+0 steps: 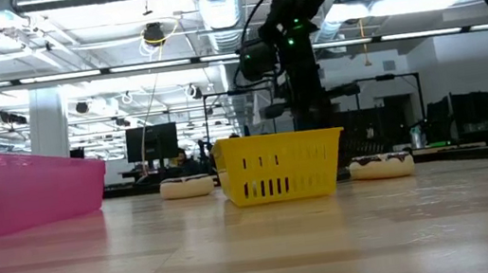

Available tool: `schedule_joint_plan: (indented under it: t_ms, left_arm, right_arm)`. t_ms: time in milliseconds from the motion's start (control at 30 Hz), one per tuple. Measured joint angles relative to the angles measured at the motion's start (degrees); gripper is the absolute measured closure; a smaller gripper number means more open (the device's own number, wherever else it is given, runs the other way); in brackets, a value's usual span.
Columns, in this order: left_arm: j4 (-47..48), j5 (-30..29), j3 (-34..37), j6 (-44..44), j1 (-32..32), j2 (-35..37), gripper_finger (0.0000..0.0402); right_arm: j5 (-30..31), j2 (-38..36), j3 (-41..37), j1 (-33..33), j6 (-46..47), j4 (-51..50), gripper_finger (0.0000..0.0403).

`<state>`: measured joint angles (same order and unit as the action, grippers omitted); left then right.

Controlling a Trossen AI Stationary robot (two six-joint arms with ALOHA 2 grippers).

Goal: Pick & Place Food Item
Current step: Put the black food coloring bottle into the yellow bin

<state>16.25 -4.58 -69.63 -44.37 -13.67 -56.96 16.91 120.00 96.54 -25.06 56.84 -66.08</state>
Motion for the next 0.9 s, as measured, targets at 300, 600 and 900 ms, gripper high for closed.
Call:
schedule_joint_plan:
  t_ms: [300,600,900]
  left_arm:
    - [0.01,0.37,0.00,-0.03,0.02,0.01,0.0401]
    - [0.02,0.37,0.00,-0.88,0.02,-0.01,0.0402]
    - [0.00,0.37,0.00,-1.10,0.02,-0.01,0.0401]
  right_arm:
    - [-1.31,-6.12,-11.36,-0.75,1.49,7.77,0.0403]
    - [-1.96,-8.00,-14.22,-0.73,0.36,13.01,0.0382]
    - [-1.33,-8.00,-14.22,-0.02,-0.35,17.72,0.0327]
